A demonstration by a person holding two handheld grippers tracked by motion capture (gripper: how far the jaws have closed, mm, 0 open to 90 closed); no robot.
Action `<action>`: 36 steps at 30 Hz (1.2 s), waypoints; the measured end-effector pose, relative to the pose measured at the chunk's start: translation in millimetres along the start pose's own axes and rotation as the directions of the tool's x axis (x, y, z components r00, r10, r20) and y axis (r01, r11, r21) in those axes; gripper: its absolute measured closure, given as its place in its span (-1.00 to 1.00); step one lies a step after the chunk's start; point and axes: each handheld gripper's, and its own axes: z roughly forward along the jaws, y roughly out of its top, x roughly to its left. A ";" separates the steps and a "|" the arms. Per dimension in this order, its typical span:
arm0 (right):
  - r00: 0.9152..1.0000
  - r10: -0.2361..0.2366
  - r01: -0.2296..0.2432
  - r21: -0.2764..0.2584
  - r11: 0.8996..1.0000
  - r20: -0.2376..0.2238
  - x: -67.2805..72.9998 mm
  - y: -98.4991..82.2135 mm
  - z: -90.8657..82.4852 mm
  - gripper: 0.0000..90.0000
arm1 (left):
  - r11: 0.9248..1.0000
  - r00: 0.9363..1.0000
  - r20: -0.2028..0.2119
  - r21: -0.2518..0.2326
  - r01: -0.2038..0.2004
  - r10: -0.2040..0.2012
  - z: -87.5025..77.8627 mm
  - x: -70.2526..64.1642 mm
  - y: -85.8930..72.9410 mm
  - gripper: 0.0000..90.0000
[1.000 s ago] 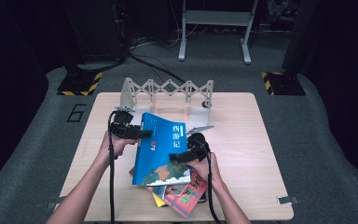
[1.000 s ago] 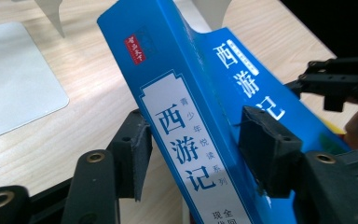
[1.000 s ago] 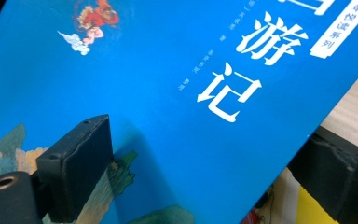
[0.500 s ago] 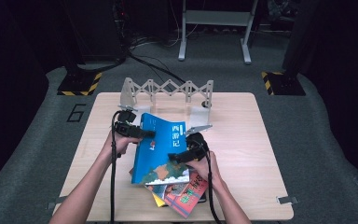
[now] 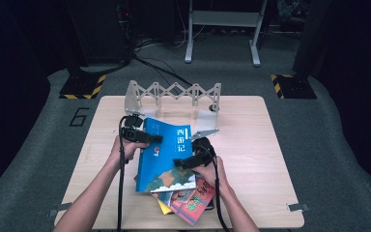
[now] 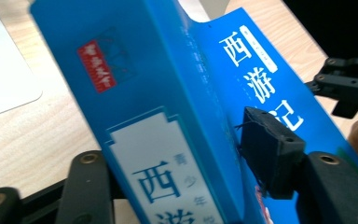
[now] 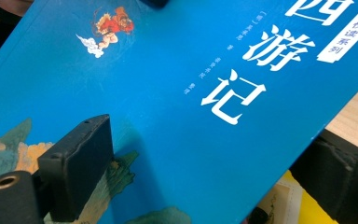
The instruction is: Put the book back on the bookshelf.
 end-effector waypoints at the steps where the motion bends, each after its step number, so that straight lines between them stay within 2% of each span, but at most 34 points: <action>1: 1.000 0.007 -0.007 -0.001 1.000 -0.002 -0.5 -0.7 -0.6 -0.80 | 0.999 1.000 0.009 -0.017 -0.028 0.028 -3.0 -3.1 -0.3 0.09; 2: 1.000 0.020 -0.020 0.005 1.000 -0.022 -2.9 -1.6 -1.3 -0.80 | 0.999 0.999 0.000 -0.018 -0.038 0.038 -4.3 -5.8 -0.4 0.10; 3: 1.000 0.020 -0.020 0.005 1.000 -0.022 -2.9 -1.6 -1.3 -0.80 | 0.999 0.999 0.000 -0.018 -0.038 0.038 -4.3 -5.8 -0.4 0.10; 4: 1.000 0.017 -0.017 -0.002 1.000 -0.013 -5.1 -3.7 -5.0 -0.78 | 0.998 0.999 -0.009 -0.027 -0.053 0.052 -6.6 -8.5 -0.8 0.10; 6: 1.000 -0.016 0.017 -0.021 1.000 0.023 -3.1 -5.4 -13.7 -0.68 | 0.998 0.999 -0.012 -0.039 -0.048 0.048 -6.9 -9.4 -1.5 0.11; 7: 1.000 -0.016 0.017 -0.021 1.000 0.023 -3.1 -5.4 -13.7 -0.68 | 0.998 0.999 -0.011 -0.038 -0.047 0.046 -7.8 -9.9 -1.7 0.11; 9: 0.997 -0.039 0.040 -0.020 0.999 0.063 -1.1 -6.9 -22.7 -0.72 | 0.998 0.999 -0.011 -0.049 -0.047 0.046 -9.7 -10.7 -3.0 0.11; 11: 0.991 -0.042 0.045 -0.022 0.999 0.128 -5.0 -15.3 -41.2 -0.80 | 0.997 0.999 -0.011 -0.061 -0.045 0.045 -12.2 -11.4 -4.3 0.12; 12: 0.991 -0.042 0.045 -0.022 0.999 0.128 -5.0 -15.3 -41.2 -0.80 | 0.997 0.999 -0.013 -0.067 -0.048 0.048 -13.9 -11.7 -5.1 0.12; 13: 0.988 -0.040 0.044 -0.025 0.999 0.151 -8.6 -19.4 -47.8 -0.83 | 0.996 0.999 -0.011 -0.073 -0.044 0.043 -15.8 -12.5 -5.9 0.13; 14: 0.982 -0.029 0.036 -0.033 0.999 0.186 -14.1 -25.2 -56.5 -0.86 | 0.996 0.999 -0.013 -0.078 -0.049 0.048 -16.8 -12.7 -6.1 0.13; 15: 0.971 -0.006 0.017 -0.045 0.999 0.238 -24.0 -34.4 -67.9 -0.92 | 0.995 0.999 -0.011 -0.091 -0.046 0.046 -19.6 -13.3 -7.2 0.13; 16: 0.971 -0.006 0.017 -0.045 0.999 0.238 -24.0 -34.4 -67.9 -0.92 | 0.995 0.999 -0.011 -0.091 -0.046 0.046 -19.6 -13.3 -7.2 0.14; 17: 0.955 0.035 -0.019 -0.058 0.998 0.294 -36.8 -45.9 -79.1 -0.96 | 0.994 0.999 -0.011 -0.096 -0.049 0.048 -20.8 -12.9 -7.5 0.14; 18: 0.955 0.035 -0.019 -0.058 0.998 0.294 -36.8 -45.9 -79.1 -0.96 | 0.994 0.999 -0.010 -0.102 -0.045 0.044 -21.9 -13.1 -8.2 0.14; 19: 0.932 0.055 -0.036 -0.060 0.998 0.359 -50.4 -59.2 -86.9 -0.99 | 0.993 0.999 -0.012 -0.111 -0.049 0.048 -23.5 -13.6 -9.2 0.14; 21: 0.907 0.092 -0.082 -0.044 0.996 0.410 -65.8 -73.4 -89.5 -1.00 | 0.992 0.999 -0.018 -0.114 -0.052 0.051 -25.2 -14.8 -9.4 0.14; 22: 0.907 0.092 -0.082 -0.044 0.996 0.410 -65.8 -73.4 -89.5 -1.00 | 0.992 0.999 -0.018 -0.114 -0.052 0.051 -25.2 -14.8 -9.4 0.14; 23: 0.900 0.114 -0.108 -0.039 0.993 0.421 -73.5 -80.5 -90.4 -1.00 | 0.992 0.998 -0.021 -0.115 -0.054 0.052 -25.8 -15.8 -9.5 0.14; 24: 0.880 0.133 -0.132 -0.036 0.991 0.455 -87.9 -94.4 -91.4 -1.00 | 0.992 0.998 -0.033 -0.112 -0.056 0.052 -27.5 -18.1 -9.3 0.14; 26: 0.870 0.165 -0.166 -0.039 0.985 0.465 -95.5 -102.6 -92.7 -1.00 | 0.992 0.998 -0.039 -0.112 -0.056 0.052 -27.8 -18.8 -9.1 0.15; 27: 0.870 0.165 -0.166 -0.039 0.985 0.465 -95.5 -102.6 -92.7 -1.00 | 0.993 0.998 -0.041 -0.106 -0.056 0.052 -29.2 -19.6 -8.5 0.15; 28: 0.854 0.186 -0.185 -0.050 0.981 0.486 -103.9 -110.2 -93.3 -1.00 | 0.993 0.997 -0.046 -0.098 -0.063 0.058 -31.0 -20.6 -7.5 0.15; 29: 0.854 0.186 -0.185 -0.050 0.981 0.486 -103.9 -110.2 -93.3 -1.00 | 0.993 0.997 -0.046 -0.098 -0.063 0.058 -31.0 -20.6 -7.5 0.16; 30: 0.843 0.186 -0.190 -0.044 0.981 0.504 -105.4 -111.8 -93.0 -1.00 | 0.993 0.998 -0.047 -0.104 -0.053 0.049 -31.9 -22.2 -7.4 0.16; 31: 0.828 0.181 -0.197 -0.026 0.980 0.531 -110.7 -115.7 -92.0 -1.00 | 0.992 0.997 -0.049 -0.111 -0.060 0.055 -33.8 -23.2 -6.9 0.17; 32: 0.828 0.194 -0.208 -0.033 0.978 0.526 -113.6 -118.2 -92.5 -1.00 | 0.992 0.997 -0.049 -0.111 -0.060 0.055 -33.8 -23.2 -6.9 0.18; 34: 0.827 0.186 -0.203 -0.026 0.979 0.531 -115.6 -119.4 -91.7 -1.00 | 0.991 0.998 -0.045 -0.120 -0.055 0.050 -35.1 -24.4 -6.6 0.19; 35: 0.815 0.162 -0.197 0.002 0.980 0.556 -118.3 -122.5 -89.1 -1.00 | 0.989 0.998 -0.045 -0.134 -0.055 0.049 -37.2 -25.8 -6.2 0.20; 36: 0.814 0.158 -0.182 -0.013 0.983 0.558 -118.4 -125.1 -89.1 -1.00 | 0.988 0.998 -0.042 -0.145 -0.052 0.046 -38.0 -26.6 -6.0 0.21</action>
